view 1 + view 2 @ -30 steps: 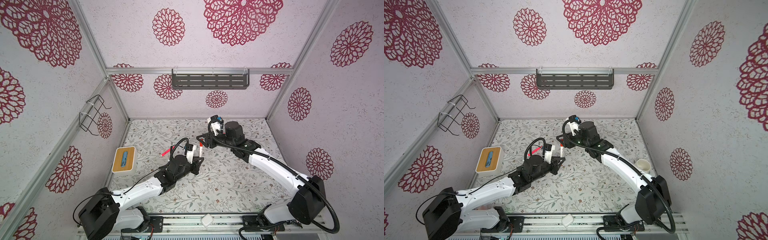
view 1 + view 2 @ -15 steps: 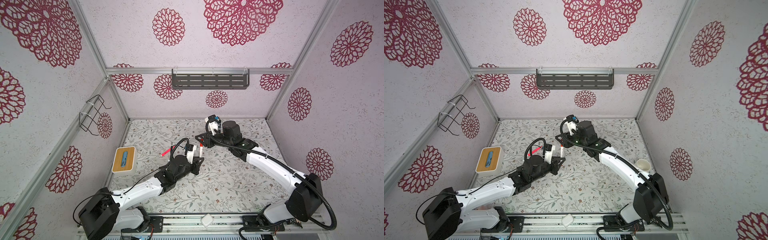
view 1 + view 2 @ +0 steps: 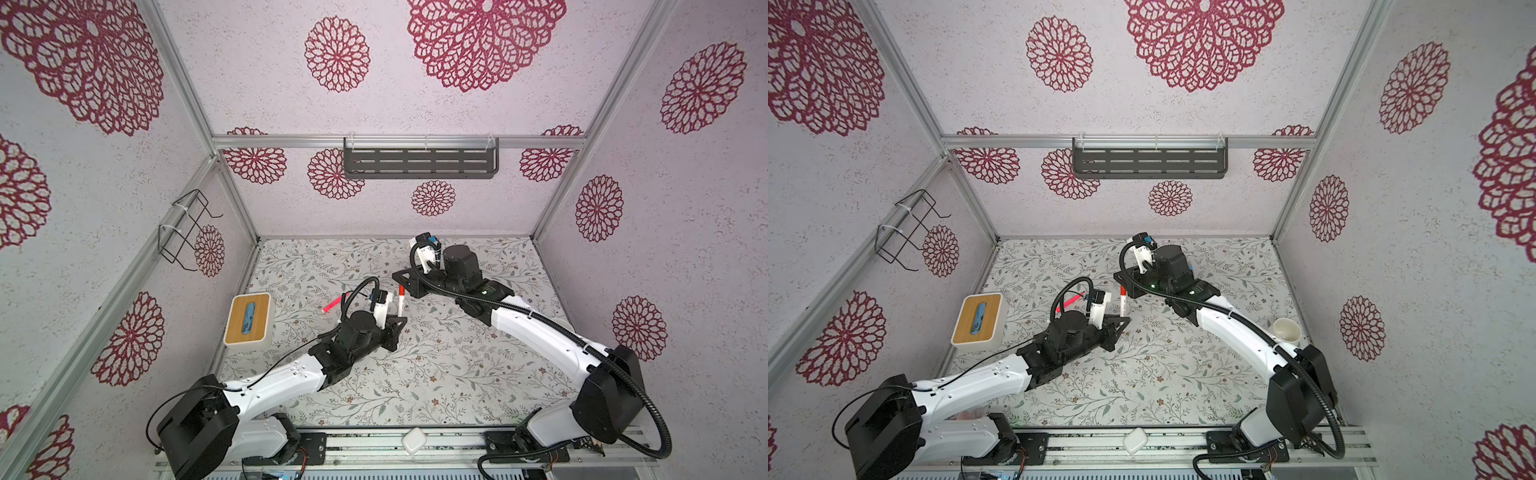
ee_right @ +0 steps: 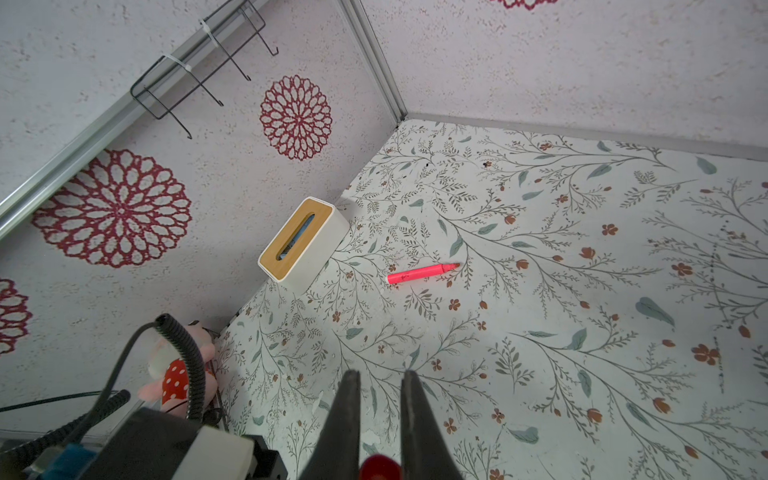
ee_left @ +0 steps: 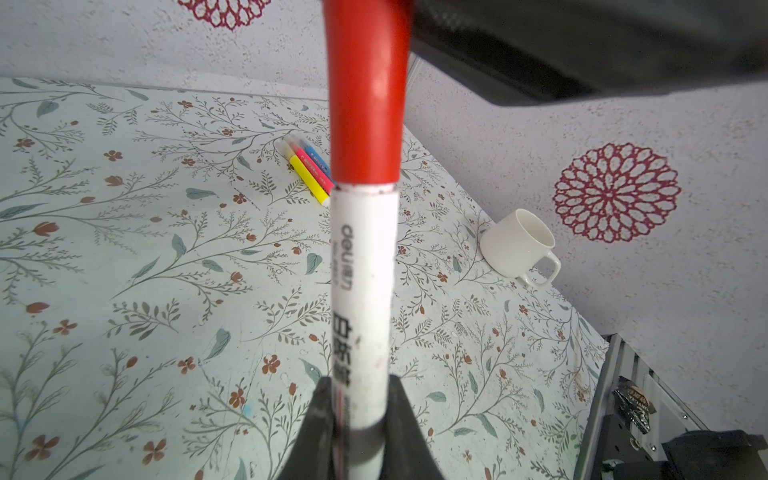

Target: Insert the pens into the pen caps

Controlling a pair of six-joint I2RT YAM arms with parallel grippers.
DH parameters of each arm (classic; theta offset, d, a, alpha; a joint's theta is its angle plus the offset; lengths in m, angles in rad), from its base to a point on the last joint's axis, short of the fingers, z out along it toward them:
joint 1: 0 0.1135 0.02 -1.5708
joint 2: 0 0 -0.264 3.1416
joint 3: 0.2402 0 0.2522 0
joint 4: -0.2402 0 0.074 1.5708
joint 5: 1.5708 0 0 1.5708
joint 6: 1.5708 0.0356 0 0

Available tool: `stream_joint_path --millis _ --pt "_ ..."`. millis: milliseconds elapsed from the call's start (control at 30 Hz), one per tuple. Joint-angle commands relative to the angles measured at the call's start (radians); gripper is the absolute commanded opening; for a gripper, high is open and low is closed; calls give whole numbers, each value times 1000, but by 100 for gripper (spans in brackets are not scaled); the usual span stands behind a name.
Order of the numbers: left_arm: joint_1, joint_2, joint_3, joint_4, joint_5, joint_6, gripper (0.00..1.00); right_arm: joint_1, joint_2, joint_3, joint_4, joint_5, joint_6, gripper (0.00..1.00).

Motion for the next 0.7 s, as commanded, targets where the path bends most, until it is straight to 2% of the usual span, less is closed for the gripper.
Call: stream_joint_path --millis 0,333,667 --pt "-1 -29 28 69 -32 31 0 40 -34 -63 -33 1 -1 0" --pt "30 -103 53 87 -9 30 0 125 -51 -264 47 60 41 0" --pt "133 -187 44 144 66 7 0 211 -54 -438 180 72 141 0"
